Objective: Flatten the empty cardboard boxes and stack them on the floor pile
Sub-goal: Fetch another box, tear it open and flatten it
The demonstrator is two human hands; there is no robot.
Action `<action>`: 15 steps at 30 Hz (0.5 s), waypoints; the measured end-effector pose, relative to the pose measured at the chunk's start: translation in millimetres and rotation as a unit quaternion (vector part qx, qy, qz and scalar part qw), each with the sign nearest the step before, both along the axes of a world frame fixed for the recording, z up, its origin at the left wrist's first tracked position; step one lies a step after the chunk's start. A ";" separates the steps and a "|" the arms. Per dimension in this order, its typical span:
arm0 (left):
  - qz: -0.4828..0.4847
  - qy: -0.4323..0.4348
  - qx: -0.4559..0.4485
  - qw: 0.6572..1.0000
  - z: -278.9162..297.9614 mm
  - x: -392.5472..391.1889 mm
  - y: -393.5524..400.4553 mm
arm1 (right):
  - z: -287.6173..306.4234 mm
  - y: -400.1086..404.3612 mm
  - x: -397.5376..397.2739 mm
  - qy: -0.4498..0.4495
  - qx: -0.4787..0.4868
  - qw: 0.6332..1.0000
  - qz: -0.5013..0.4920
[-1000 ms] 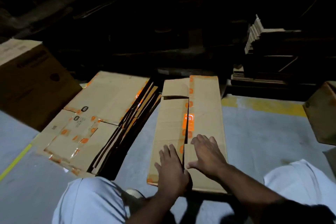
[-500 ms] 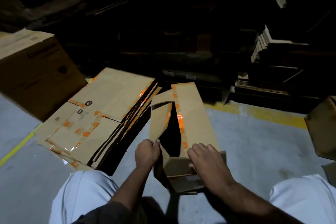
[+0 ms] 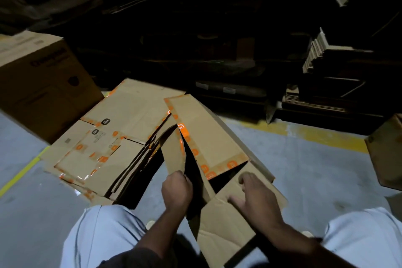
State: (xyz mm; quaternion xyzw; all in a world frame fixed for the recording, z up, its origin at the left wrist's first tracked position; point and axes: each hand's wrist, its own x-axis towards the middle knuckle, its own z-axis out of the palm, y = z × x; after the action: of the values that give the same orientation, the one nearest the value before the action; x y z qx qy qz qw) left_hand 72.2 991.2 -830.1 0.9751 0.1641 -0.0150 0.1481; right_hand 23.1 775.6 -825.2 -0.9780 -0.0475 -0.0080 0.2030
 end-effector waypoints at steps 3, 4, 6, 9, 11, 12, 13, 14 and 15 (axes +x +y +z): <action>-0.029 0.008 0.022 0.999 1.9 -9.0 -5.6 | 3.7 11.7 17.5 -0.086 -0.120 0.988 -0.053; -0.045 0.010 0.030 0.999 2.6 -10.9 -6.6 | 5.4 8.3 23.3 -0.069 -0.148 0.984 -0.071; -0.067 0.006 0.030 0.997 2.0 -13.4 -7.5 | 5.6 -1.1 31.0 -0.014 -0.171 0.980 -0.104; -0.074 -0.029 0.010 0.997 4.2 -11.8 -7.8 | -3.9 -11.7 28.9 0.075 -0.108 0.980 -0.150; -0.009 -0.068 -0.063 0.996 8.7 -7.3 0.0 | -7.9 -19.4 28.0 0.084 -0.025 0.970 -0.225; 0.051 -0.083 -0.113 0.989 12.2 -2.0 7.7 | -10.1 -28.4 28.7 0.079 0.016 0.961 -0.264; 0.113 -0.101 -0.159 0.976 17.7 4.1 17.0 | -12.1 -39.1 29.7 0.073 0.062 0.950 -0.298; 0.157 -0.119 -0.197 0.960 20.6 11.3 26.7 | -14.5 -49.6 31.3 0.078 0.109 0.937 -0.322; 0.169 -0.140 -0.218 0.951 23.2 17.6 33.8 | -15.5 -56.4 31.9 0.084 0.144 0.929 -0.330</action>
State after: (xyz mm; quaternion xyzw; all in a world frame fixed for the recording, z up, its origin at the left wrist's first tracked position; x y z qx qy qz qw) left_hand 89.7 1025.0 -806.9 0.8694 0.2967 0.1111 0.3791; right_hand 55.0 719.3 -840.7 -0.8957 0.2968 0.0012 0.3310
